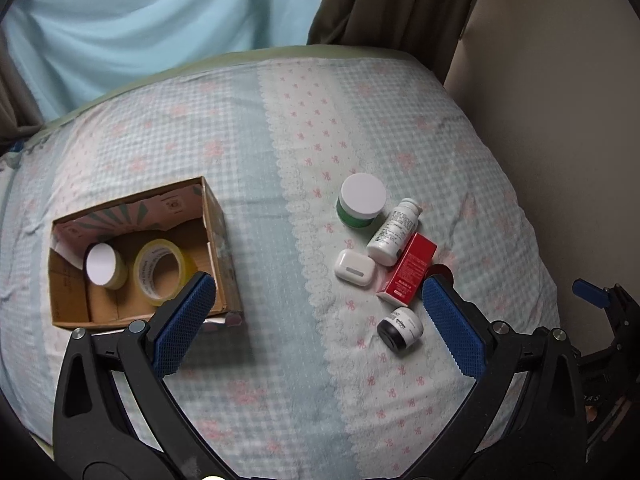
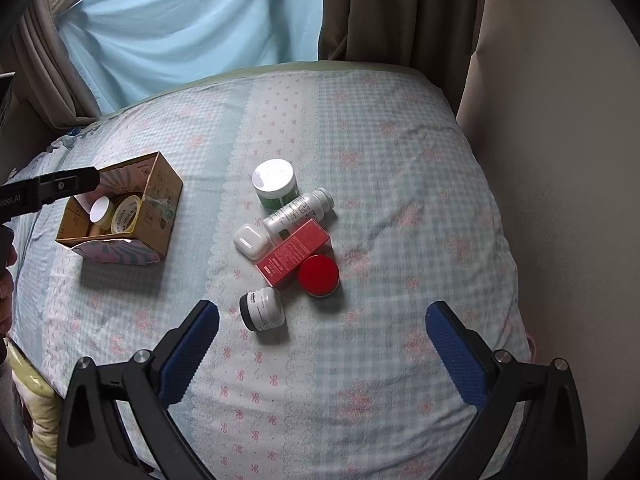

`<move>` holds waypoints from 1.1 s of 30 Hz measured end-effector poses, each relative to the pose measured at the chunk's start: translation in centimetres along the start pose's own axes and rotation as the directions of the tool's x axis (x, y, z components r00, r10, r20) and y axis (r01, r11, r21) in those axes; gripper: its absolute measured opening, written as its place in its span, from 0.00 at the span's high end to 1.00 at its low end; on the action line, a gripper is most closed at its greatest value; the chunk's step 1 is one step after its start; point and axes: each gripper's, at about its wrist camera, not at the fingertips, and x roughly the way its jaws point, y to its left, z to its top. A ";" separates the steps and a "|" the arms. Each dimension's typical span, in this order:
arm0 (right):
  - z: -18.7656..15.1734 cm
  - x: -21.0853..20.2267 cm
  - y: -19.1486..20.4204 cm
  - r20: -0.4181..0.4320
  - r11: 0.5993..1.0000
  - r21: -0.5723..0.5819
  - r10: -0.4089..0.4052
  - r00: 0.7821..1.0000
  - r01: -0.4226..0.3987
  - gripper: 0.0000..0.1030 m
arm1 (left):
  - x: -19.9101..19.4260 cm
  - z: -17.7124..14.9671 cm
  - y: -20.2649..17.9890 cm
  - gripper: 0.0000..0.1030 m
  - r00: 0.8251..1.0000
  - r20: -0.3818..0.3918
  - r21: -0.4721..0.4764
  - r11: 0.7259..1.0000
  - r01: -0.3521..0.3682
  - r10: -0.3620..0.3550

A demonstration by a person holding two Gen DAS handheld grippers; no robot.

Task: Organize rigid objects
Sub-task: 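Grasp the green-labelled white jar with left gripper while right gripper grasps the red round jar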

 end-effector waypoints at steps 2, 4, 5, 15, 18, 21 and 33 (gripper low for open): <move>-0.3 1.7 -0.5 -0.017 1.000 0.026 0.006 1.000 -0.006 0.00 | 2.2 0.5 -0.7 0.00 1.000 -0.015 0.027 1.000 0.005 -0.005; -0.6 3.4 -0.8 -0.037 0.999 0.051 0.013 0.999 -0.011 0.00 | 4.3 1.0 -1.3 0.00 0.999 -0.035 0.053 0.999 0.008 -0.007; -0.7 4.1 -0.9 -0.043 0.998 0.061 0.018 0.999 -0.016 0.00 | 5.4 1.3 -1.7 0.00 0.999 -0.043 0.065 0.998 0.012 -0.009; -0.8 13.0 -1.1 -0.085 0.998 0.054 -0.022 0.996 0.026 0.00 | 18.0 3.4 -4.5 0.00 0.990 -0.135 0.165 0.985 0.057 -0.035; -0.9 15.4 -0.8 -0.095 0.998 -0.001 -0.069 0.993 0.069 0.00 | 21.2 4.1 -5.1 0.00 0.989 -0.147 0.189 0.980 0.054 -0.026; -1.1 17.4 -0.5 -0.108 0.995 -0.054 -0.089 0.990 0.084 0.03 | 23.6 4.7 -5.5 0.00 0.988 -0.155 0.205 0.977 0.053 -0.021; -0.7 20.9 0.9 -0.083 0.983 -0.169 -0.090 0.992 0.075 0.19 | 28.3 6.1 -5.2 0.05 0.985 -0.160 0.163 0.982 0.092 -0.065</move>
